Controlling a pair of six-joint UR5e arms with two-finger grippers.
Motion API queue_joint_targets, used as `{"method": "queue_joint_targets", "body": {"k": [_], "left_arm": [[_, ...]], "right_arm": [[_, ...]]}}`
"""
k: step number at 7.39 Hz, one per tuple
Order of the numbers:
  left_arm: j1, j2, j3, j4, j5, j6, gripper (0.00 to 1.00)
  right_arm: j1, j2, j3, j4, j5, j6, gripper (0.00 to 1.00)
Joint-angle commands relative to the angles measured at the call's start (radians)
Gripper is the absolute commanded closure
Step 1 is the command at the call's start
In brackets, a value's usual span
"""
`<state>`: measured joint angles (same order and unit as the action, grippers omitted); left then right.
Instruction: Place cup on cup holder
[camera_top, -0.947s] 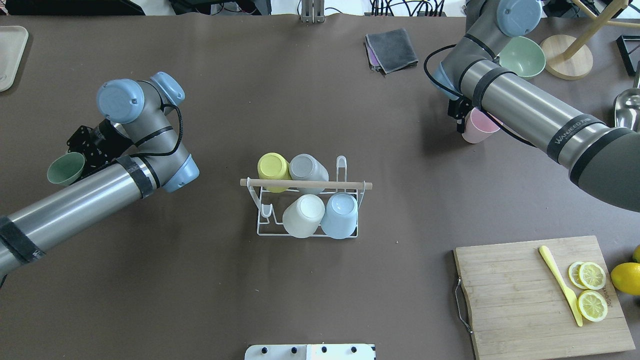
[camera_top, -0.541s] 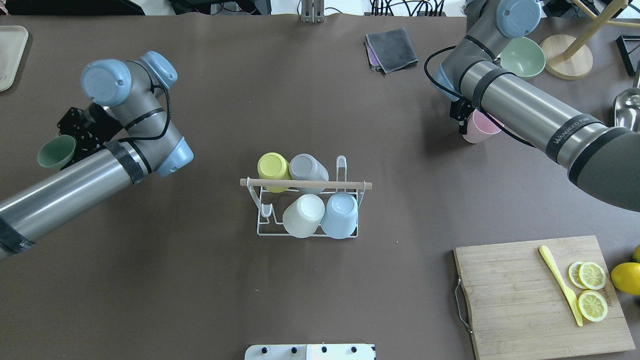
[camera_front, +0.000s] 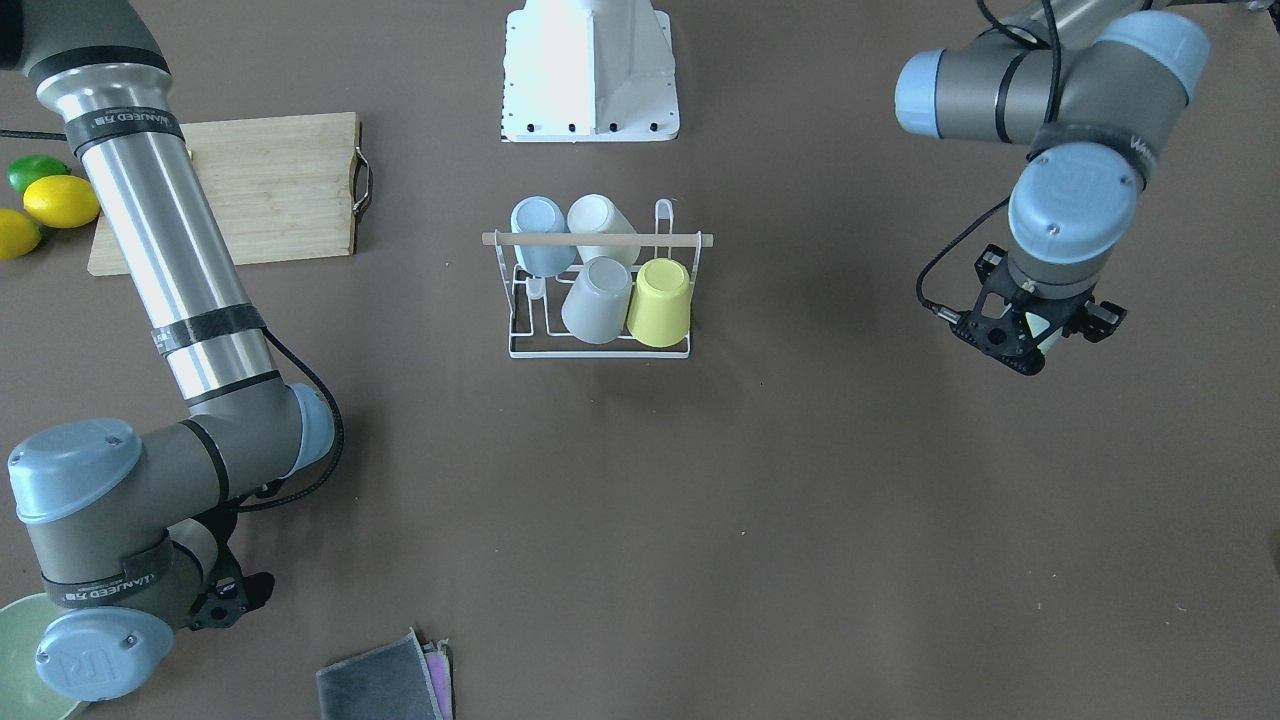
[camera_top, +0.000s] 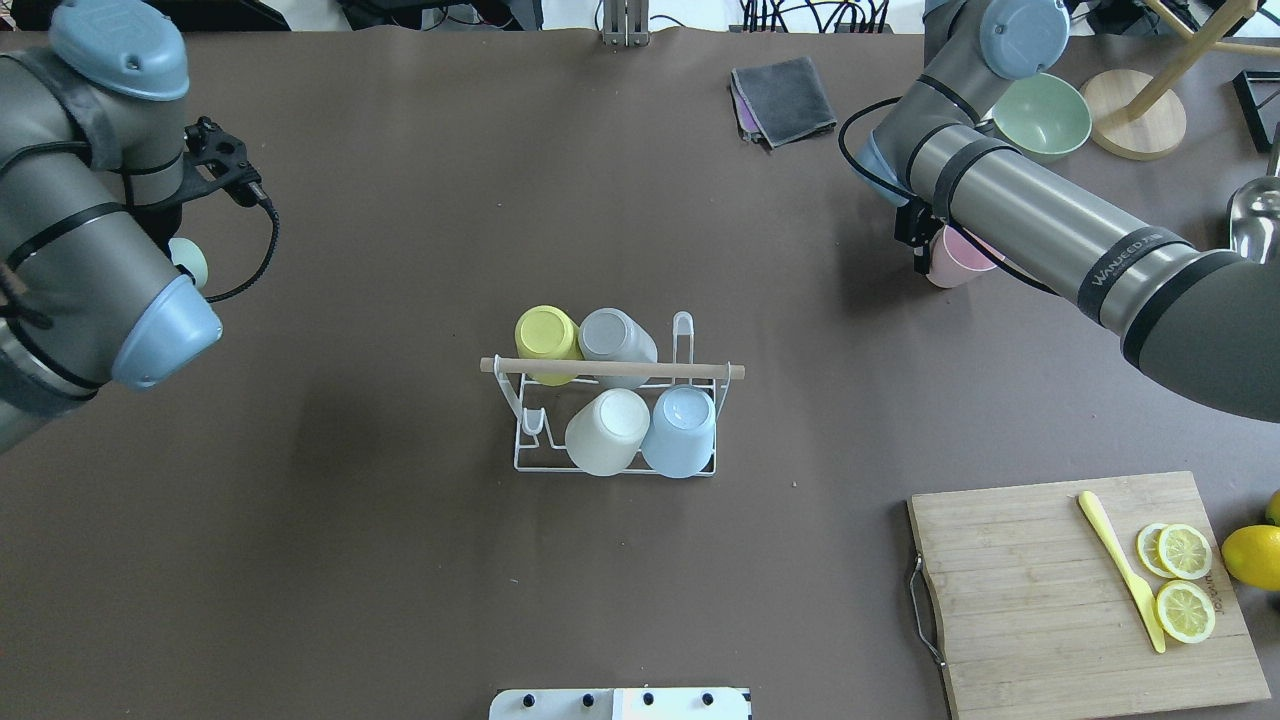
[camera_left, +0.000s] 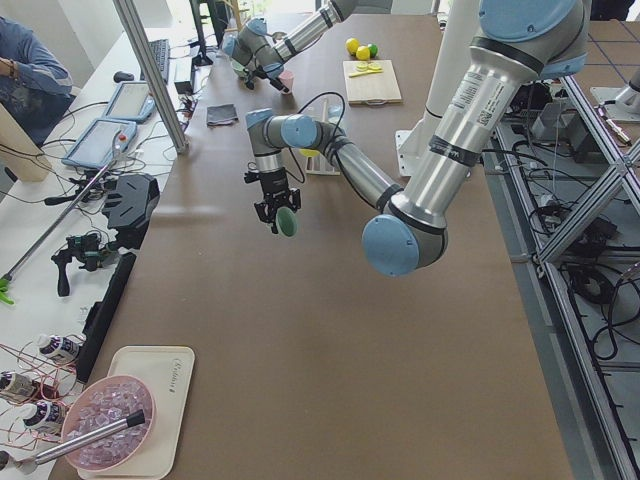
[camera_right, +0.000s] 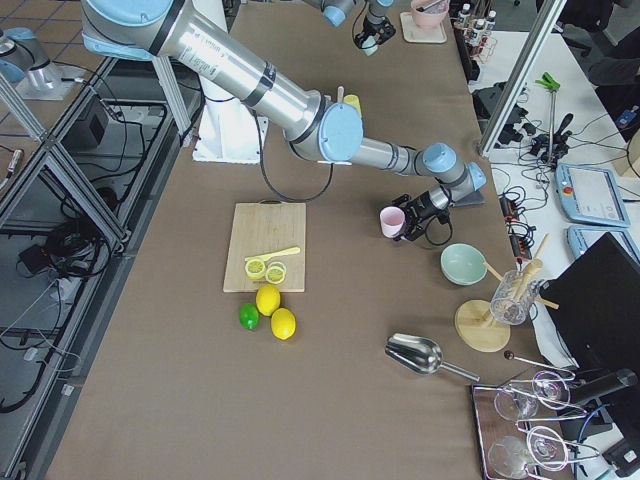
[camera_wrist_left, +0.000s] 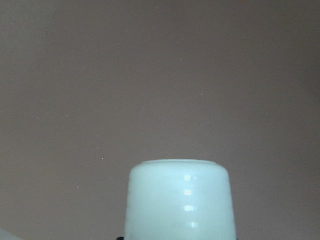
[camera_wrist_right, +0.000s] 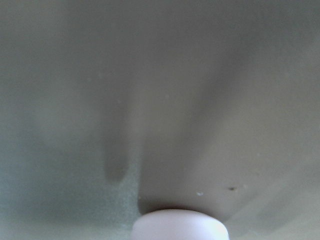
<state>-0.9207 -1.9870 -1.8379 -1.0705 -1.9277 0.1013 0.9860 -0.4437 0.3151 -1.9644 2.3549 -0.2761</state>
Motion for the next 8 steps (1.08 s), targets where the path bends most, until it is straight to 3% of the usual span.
{"method": "queue_joint_targets", "body": {"k": [1,2,3,4,5,7,8], "left_arm": [[-0.003,0.188,-0.194,-0.403,-0.077,-0.27,0.82],[-0.009,0.245,-0.231,-0.583,-0.111,-0.37,0.82],[-0.007,0.322,-0.23,-0.855,-0.103,-0.467,0.82],[-0.004,0.379,-0.224,-1.088,-0.084,-0.539,0.82],[0.002,0.425,-0.222,-1.265,-0.029,-0.583,0.82],[0.017,0.422,-0.116,-1.592,-0.005,-0.693,0.89],[0.022,0.419,-0.088,-1.685,0.051,-0.719,0.89]], "right_arm": [[-0.006,0.003,-0.002,-0.001,-0.011,0.0,0.0],[-0.006,0.008,-0.01,-0.001,-0.012,0.0,0.0],[-0.006,0.023,-0.031,-0.001,-0.014,0.0,0.0],[-0.006,0.026,-0.03,0.001,-0.029,-0.005,0.31],[-0.006,0.036,-0.031,-0.001,-0.042,-0.018,0.99],[-0.006,0.039,-0.037,-0.011,-0.062,-0.026,1.0],[0.008,0.054,-0.039,-0.052,-0.074,-0.07,1.0]]}}
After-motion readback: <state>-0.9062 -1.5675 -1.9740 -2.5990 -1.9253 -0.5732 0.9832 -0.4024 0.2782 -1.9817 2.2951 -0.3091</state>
